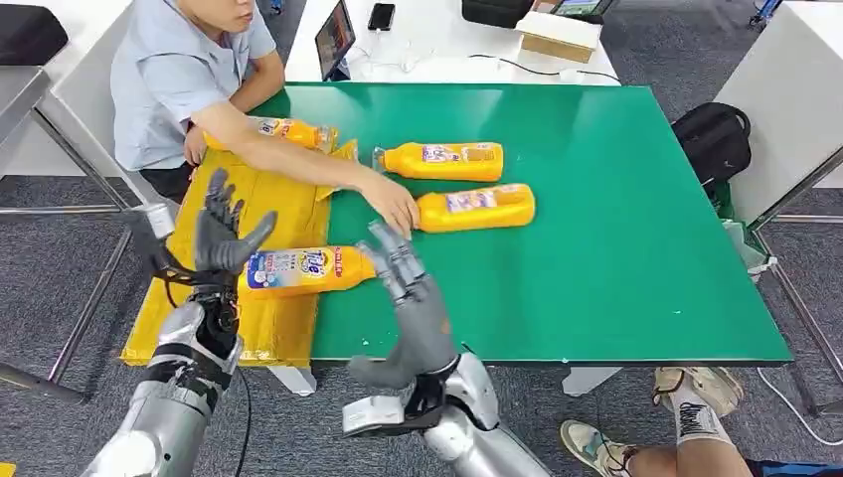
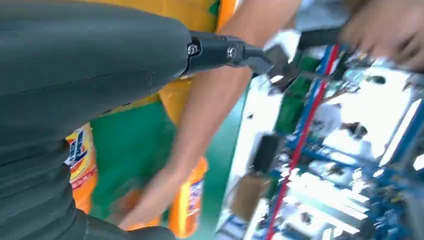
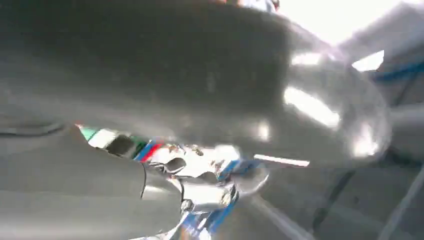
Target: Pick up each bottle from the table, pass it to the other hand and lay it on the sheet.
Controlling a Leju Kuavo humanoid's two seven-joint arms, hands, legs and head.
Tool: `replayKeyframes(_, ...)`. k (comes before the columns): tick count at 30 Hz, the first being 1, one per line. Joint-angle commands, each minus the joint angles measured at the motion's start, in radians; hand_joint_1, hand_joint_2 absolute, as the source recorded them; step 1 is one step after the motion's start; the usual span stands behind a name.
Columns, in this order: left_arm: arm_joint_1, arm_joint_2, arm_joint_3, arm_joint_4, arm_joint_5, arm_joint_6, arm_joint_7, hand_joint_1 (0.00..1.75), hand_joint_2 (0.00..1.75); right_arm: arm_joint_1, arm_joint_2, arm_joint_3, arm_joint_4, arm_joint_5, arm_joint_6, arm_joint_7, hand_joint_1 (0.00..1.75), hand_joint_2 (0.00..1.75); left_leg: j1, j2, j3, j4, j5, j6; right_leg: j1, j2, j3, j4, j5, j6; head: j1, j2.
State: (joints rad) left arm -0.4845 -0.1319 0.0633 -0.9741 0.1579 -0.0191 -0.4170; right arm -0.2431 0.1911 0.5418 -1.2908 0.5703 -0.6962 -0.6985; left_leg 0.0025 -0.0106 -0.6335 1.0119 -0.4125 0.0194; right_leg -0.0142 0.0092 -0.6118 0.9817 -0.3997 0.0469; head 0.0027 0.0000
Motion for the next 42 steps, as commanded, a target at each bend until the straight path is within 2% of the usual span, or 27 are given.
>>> replayKeyframes(1,0.193,-0.029,-0.007,-0.311,0.053,0.084,-0.025,0.0,1.75,0.106,0.008,-0.224,-0.209,-0.037,-0.002,0.0,0.0,1.75,0.0,0.0,0.004,0.0,-0.002,0.0,0.001,-0.001,0.005,-0.001,-0.002,-0.001,0.0,0.0)
replayKeyframes(2,0.212,-0.027,-0.012,-0.334,0.058,0.09,-0.035,0.0,1.75,0.117,-0.015,-0.23,-0.212,-0.064,-0.002,0.0,0.0,1.75,0.0,0.001,0.007,0.0,-0.004,-0.001,0.001,-0.001,0.008,-0.001,-0.004,-0.002,0.0,0.0)
replayKeyframes(3,0.284,-0.034,-0.019,-0.414,0.066,0.099,-0.043,0.0,1.75,0.111,-0.047,-0.232,-0.169,-0.108,-0.002,0.0,0.0,1.75,0.0,0.001,0.004,-0.001,-0.002,0.0,0.0,0.0,0.004,-0.001,-0.002,-0.001,0.0,0.0)
replayKeyframes(5,0.382,-0.027,-0.033,-0.523,0.066,0.124,-0.049,0.0,1.75,0.114,-0.095,-0.269,-0.058,-0.079,-0.002,0.0,0.0,1.75,0.001,0.002,0.007,-0.001,-0.003,0.0,0.001,0.0,0.008,-0.003,-0.003,-0.001,0.001,0.0)
replayKeyframes(6,0.437,-0.024,-0.035,-0.573,0.025,0.171,-0.079,0.0,1.75,0.105,-0.128,-0.33,0.051,0.091,-0.002,0.027,0.0,1.75,0.0,0.002,0.006,-0.002,-0.002,0.0,0.001,0.0,0.007,-0.004,-0.001,-0.001,0.0,0.0)
replayKeyframes(8,0.484,-0.021,-0.029,-0.608,-0.04,0.223,-0.108,0.0,1.75,0.096,-0.186,-0.355,0.126,0.163,0.009,0.071,0.0,1.75,0.001,0.003,0.009,-0.003,-0.004,0.0,0.001,0.001,0.01,-0.006,-0.002,-0.001,0.0,0.0)
replayKeyframes(9,0.513,-0.024,-0.022,-0.634,-0.071,0.241,-0.12,0.0,1.75,0.094,-0.232,-0.36,0.158,0.254,0.07,0.172,0.0,1.75,0.001,0.003,0.007,-0.003,-0.004,0.0,0.001,0.001,0.008,-0.006,-0.001,-0.001,0.0,0.0)
replayKeyframes(10,0.529,-0.021,-0.024,-0.645,-0.095,0.242,-0.114,0.0,1.75,0.096,-0.254,-0.368,0.17,0.272,0.103,0.196,0.0,1.75,0.001,0.003,0.01,-0.003,-0.006,-0.001,0.001,0.001,0.011,-0.007,-0.002,-0.001,0.0,0.0)
replayKeyframes(12,0.547,-0.028,-0.025,-0.666,-0.12,0.226,-0.112,0.0,1.75,0.107,-0.281,-0.383,0.185,0.319,0.174,0.24,0.0,1.75,0.0,-0.001,0.008,-0.002,-0.006,-0.001,0.001,-0.002,0.009,-0.006,-0.003,-0.001,0.0,0.0)
replayKeyframes(15,0.531,-0.037,-0.041,-0.666,-0.118,0.212,-0.106,0.0,1.75,0.112,-0.277,-0.376,0.197,0.331,0.196,0.24,0.0,1.75,0.0,-0.006,0.002,-0.001,-0.004,-0.001,-0.001,-0.003,0.005,-0.004,-0.004,0.002,0.0,0.0)
replayKeyframes(16,0.524,-0.036,-0.045,-0.66,-0.119,0.211,-0.104,0.0,1.75,0.11,-0.278,-0.369,0.2,0.339,0.205,0.246,0.0,1.75,0.0,-0.006,0.004,-0.001,-0.005,-0.001,0.0,-0.003,0.007,-0.004,-0.004,0.002,0.0,0.0)
replayKeyframes(26,0.481,-0.027,-0.073,-0.63,-0.132,0.213,-0.103,0.0,1.75,0.037,-0.294,-0.336,0.279,0.374,0.227,0.279,0.0,1.75,0.0,-0.003,0.003,0.0,-0.005,-0.001,0.0,0.0,0.005,-0.003,-0.003,0.002,0.0,0.0)
replayKeyframes(28,0.481,-0.027,-0.073,-0.63,-0.132,0.213,-0.103,0.0,1.75,0.037,-0.294,-0.336,0.279,0.374,0.227,0.279,0.0,1.75,0.0,-0.004,0.002,0.0,-0.004,-0.001,0.0,-0.001,0.004,-0.003,-0.003,0.002,0.0,0.0)
replayKeyframes(29,0.481,-0.027,-0.073,-0.63,-0.132,0.213,-0.103,0.0,1.75,0.037,-0.294,-0.336,0.279,0.374,0.227,0.279,0.0,1.75,0.0,-0.002,0.008,0.0,-0.007,-0.001,0.0,-0.001,0.01,-0.003,-0.005,0.001,0.0,0.0)
replayKeyframes(30,0.481,-0.027,-0.073,-0.63,-0.132,0.213,-0.103,0.0,1.75,0.037,-0.294,-0.336,0.279,0.374,0.227,0.279,0.0,1.75,0.0,-0.004,0.004,0.0,-0.005,-0.001,0.0,-0.001,0.006,-0.003,-0.004,0.002,0.0,0.0)
replayKeyframes(37,0.482,-0.027,-0.073,-0.628,-0.132,0.213,-0.103,0.0,1.75,0.04,-0.294,-0.335,0.28,0.375,0.226,0.279,0.0,1.75,0.0,-0.004,0.002,-0.001,-0.004,-0.001,-0.001,-0.001,0.004,-0.003,-0.003,0.002,0.0,0.0)
replayKeyframes(41,0.427,-0.027,-0.093,-0.583,-0.114,0.199,-0.092,0.0,1.75,-0.071,-0.309,-0.328,0.412,0.375,0.226,0.278,0.0,1.75,0.0,-0.003,0.007,0.0,-0.006,-0.001,0.0,-0.001,0.008,-0.002,-0.005,0.001,0.0,0.0)
replayKeyframes(42,0.412,-0.025,-0.103,-0.569,-0.113,0.2,-0.093,0.0,1.75,-0.104,-0.302,-0.331,0.453,0.362,0.221,0.261,0.0,1.75,0.0,-0.003,0.003,0.0,-0.004,-0.001,0.0,0.0,0.005,-0.003,-0.003,0.002,0.0,0.0)
